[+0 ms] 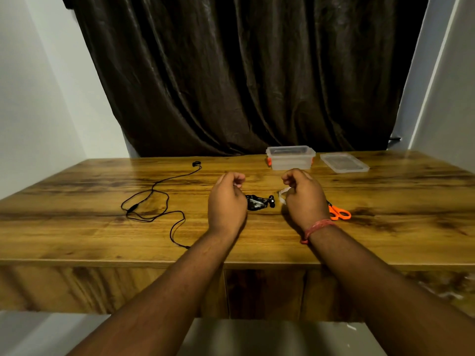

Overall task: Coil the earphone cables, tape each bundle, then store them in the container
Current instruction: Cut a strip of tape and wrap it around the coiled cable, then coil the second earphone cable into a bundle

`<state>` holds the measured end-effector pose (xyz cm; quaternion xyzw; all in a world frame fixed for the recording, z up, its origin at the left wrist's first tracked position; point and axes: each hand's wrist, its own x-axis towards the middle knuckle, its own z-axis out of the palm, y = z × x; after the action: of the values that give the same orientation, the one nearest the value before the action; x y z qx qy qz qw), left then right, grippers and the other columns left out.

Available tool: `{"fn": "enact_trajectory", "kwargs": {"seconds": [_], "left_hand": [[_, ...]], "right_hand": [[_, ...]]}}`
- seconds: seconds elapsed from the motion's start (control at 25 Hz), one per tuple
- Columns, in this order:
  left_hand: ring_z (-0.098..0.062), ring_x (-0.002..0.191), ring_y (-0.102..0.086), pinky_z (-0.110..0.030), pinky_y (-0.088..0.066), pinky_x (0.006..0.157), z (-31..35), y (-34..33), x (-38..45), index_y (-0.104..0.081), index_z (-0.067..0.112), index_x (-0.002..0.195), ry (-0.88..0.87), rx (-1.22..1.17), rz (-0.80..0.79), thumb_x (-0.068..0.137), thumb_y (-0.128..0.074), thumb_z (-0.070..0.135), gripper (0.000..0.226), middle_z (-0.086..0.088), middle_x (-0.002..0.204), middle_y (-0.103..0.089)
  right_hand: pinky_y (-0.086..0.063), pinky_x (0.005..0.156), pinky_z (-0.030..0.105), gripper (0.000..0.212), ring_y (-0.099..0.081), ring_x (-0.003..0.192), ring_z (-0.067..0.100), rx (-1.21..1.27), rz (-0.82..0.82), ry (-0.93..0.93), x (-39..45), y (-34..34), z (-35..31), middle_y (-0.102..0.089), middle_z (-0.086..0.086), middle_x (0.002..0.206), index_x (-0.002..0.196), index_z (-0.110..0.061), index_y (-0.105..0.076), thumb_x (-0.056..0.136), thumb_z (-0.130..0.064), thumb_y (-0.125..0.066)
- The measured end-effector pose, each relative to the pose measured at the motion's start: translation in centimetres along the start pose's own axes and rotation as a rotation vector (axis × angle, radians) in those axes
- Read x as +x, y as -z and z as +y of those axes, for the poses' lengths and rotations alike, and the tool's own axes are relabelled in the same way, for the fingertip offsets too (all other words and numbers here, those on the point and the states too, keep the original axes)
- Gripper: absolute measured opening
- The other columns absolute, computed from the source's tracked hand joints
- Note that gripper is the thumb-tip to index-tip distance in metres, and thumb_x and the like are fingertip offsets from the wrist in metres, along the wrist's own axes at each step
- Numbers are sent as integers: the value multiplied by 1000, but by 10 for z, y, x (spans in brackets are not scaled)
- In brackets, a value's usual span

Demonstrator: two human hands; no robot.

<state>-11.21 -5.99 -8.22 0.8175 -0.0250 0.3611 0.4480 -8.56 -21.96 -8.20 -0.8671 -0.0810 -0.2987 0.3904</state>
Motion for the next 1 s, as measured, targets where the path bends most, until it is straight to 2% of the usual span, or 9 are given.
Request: {"fn": "enact_trajectory", "kwargs": {"seconds": [0.08,0.12,0.24,0.36,0.52,0.6,0.76,0.92,1.0], "left_hand": [[-7,96,-60,-30,-54,85,15,7,-4,-64,17,106,-148,19,-6,90,-48,-5,32,7,105,-62],[-6,96,-60,-28,-54,84,22,11,-6,-64,19,105,-163,-3,-23,91,-48,-5,32,8,106,-62],[0,94,-61,-17,-51,81,34,33,-19,-63,27,97,-61,-91,-130,95,-48,0,31,9,105,-64],[3,91,-62,-5,-44,74,26,60,-38,-62,31,91,-42,-52,-208,95,-50,0,33,9,101,-66],[2,89,-65,-7,-46,76,-1,102,-54,-65,22,94,70,-164,-55,97,-49,-1,28,5,97,-69],[4,92,-63,-8,-46,79,-18,118,-62,-66,19,99,81,-71,-73,97,-53,4,21,8,99,-69],[-6,98,-56,-26,-48,84,-47,122,-75,-69,20,104,-107,310,-248,94,-61,18,13,10,102,-61],[-15,87,-56,-32,-46,75,-52,115,-73,-68,19,91,-202,370,-218,90,-66,22,3,5,90,-58],[-19,82,-55,-32,-44,70,-54,110,-70,-66,18,88,-203,414,-204,89,-67,18,2,2,85,-56]], "right_hand": [[-51,86,37,35,-57,100,19,-9,87,27,1,3,0,-58,-4,99,102,-17,-62,80,9,-51],[-51,83,36,34,-56,97,20,-1,117,46,1,4,0,-56,-4,97,99,-16,-61,80,9,-51],[-51,79,38,32,-55,93,18,9,156,79,1,6,0,-53,-6,94,98,-17,-60,81,9,-50],[-52,79,40,31,-55,92,17,28,129,143,0,5,0,-53,-7,94,99,-17,-60,83,9,-50],[-50,78,36,30,-55,90,14,54,-70,324,-6,1,-4,-55,-6,94,98,-19,-59,83,6,-51],[-49,76,36,27,-55,89,16,20,-174,445,-11,0,-11,-55,-7,93,96,-20,-58,83,3,-52],[-45,76,26,19,-55,91,11,-22,-413,615,-33,-4,-31,-57,-9,97,103,-21,-59,89,-10,-52],[-42,80,15,24,-51,94,0,80,-684,596,-65,-20,-60,-55,-14,103,116,-27,-59,94,-36,-58],[-40,81,17,26,-48,93,2,73,-708,614,-75,-33,-70,-55,-12,101,114,-23,-58,91,-33,-64]]}}
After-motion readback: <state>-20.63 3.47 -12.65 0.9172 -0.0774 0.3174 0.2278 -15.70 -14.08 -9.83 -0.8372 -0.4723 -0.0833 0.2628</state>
